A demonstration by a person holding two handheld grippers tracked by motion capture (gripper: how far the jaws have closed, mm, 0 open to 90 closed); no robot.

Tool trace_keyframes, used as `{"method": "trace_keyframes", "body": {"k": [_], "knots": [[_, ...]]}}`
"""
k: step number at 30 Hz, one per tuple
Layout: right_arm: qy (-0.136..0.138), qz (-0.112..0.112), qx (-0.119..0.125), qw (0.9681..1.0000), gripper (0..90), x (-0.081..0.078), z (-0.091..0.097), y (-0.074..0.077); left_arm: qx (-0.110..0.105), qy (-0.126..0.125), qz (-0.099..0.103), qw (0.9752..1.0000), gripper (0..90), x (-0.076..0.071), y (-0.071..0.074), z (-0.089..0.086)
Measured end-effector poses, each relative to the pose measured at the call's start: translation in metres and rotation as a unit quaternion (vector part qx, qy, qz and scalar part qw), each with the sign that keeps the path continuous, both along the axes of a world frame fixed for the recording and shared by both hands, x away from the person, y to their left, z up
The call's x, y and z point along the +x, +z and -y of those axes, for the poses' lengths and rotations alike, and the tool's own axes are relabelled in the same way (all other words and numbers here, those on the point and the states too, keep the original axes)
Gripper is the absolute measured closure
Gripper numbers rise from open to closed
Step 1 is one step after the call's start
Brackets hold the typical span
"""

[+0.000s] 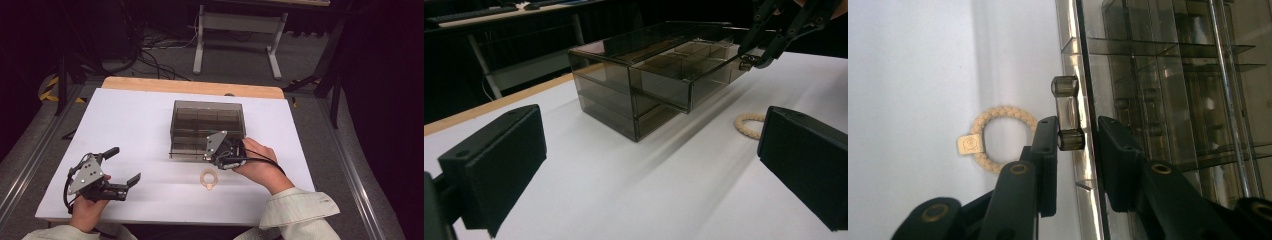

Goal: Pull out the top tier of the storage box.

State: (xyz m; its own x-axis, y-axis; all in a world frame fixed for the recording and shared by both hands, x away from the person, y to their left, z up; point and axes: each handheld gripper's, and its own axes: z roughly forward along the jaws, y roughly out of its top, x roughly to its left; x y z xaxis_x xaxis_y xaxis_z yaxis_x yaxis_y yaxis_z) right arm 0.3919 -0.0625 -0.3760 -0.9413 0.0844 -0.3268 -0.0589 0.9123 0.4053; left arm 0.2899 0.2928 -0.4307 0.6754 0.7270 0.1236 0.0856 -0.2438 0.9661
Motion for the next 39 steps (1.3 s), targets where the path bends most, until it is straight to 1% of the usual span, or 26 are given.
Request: {"method": "trace_keyframes", "body": {"k": [3,4,5,6,7,8,10,12,13,16,18,20,23,25,26,29,34,37,39], "knots": [[0.001,0.001,0.002,1.0000,71.0,0.000,0.000,-0.001,0.001,0.000,0.002,1.0000,0.3,0.000,0.000,0.000],[0.002,0.000,0.001,1.0000,70.8,0.000,0.000,-0.001,0.000,0.000,-0.001,1.0000,0.3,0.000,0.000,0.000],[0.003,-0.001,0.002,1.0000,70.0,0.000,0.000,-0.001,0.002,0.001,0.002,1.0000,0.3,0.000,0.000,0.000],[0.005,-0.003,0.002,1.0000,69.2,0.000,0.000,-0.001,0.000,0.000,0.000,1.0000,0.3,0.000,0.000,0.000],[0.002,-0.003,0.005,1.0000,68.3,-0.001,0.000,0.000,0.000,0.000,0.000,1.0000,0.3,0.000,0.000,0.000],[0.005,-0.001,0.007,1.0000,67.9,-0.001,0.000,0.000,0.000,0.000,0.000,1.0000,0.3,0.000,0.000,0.000],[0.007,-0.008,0.013,0.9999,65.7,-0.002,0.001,0.002,-0.004,0.000,-0.003,1.0000,0.3,0.000,0.000,0.000],[0.006,-0.011,0.017,0.9998,63.1,-0.003,0.001,0.003,-0.004,0.000,-0.003,1.0000,0.3,0.000,0.000,0.000],[0.008,-0.010,0.019,0.9997,61.9,-0.003,0.002,0.004,0.001,0.000,0.000,1.0000,0.3,0.000,0.000,0.000],[0.005,-0.010,0.027,0.9996,55.9,-0.005,0.002,0.005,0.002,0.001,0.001,1.0000,0.3,0.000,0.000,0.000],[0.004,-0.006,0.038,0.9993,51.4,-0.008,0.003,0.008,0.002,0.001,0.001,1.0000,0.3,0.001,0.000,0.000],[0.003,-0.004,0.049,0.9988,48.9,-0.010,0.003,0.010,0.002,0.001,0.002,1.0000,0.3,0.001,0.000,0.000],[0.003,-0.007,0.066,0.9978,45.7,-0.014,0.005,0.014,0.005,0.004,0.005,1.0000,0.3,0.001,0.000,0.000],[0.003,-0.011,0.085,0.9963,43.9,-0.017,0.007,0.015,0.003,0.004,0.004,1.0000,0.3,0.001,0.000,0.000],[0.002,-0.012,0.089,0.9960,43.2,-0.018,0.007,0.015,0.002,0.001,0.000,1.0000,0.3,0.001,0.000,0.000],[-0.001,-0.014,0.096,0.9953,42.7,-0.021,0.008,0.014,0.003,0.001,0.000,1.0000,0.3,0.001,0.000,0.000],[-0.001,-0.020,0.101,0.9947,42.4,-0.024,0.008,0.013,0.001,0.002,0.000,1.0000,0.3,0.001,0.000,-0.001],[0.000,-0.021,0.102,0.9946,42.5,-0.026,0.006,0.012,-0.004,0.000,-0.003,1.0000,0.3,0.001,0.000,0.000],[0.000,-0.022,0.102,0.9945,42.8,-0.027,0.005,0.011,-0.004,-0.001,-0.003,1.0000,0.3,0.002,0.000,0.001]]}}
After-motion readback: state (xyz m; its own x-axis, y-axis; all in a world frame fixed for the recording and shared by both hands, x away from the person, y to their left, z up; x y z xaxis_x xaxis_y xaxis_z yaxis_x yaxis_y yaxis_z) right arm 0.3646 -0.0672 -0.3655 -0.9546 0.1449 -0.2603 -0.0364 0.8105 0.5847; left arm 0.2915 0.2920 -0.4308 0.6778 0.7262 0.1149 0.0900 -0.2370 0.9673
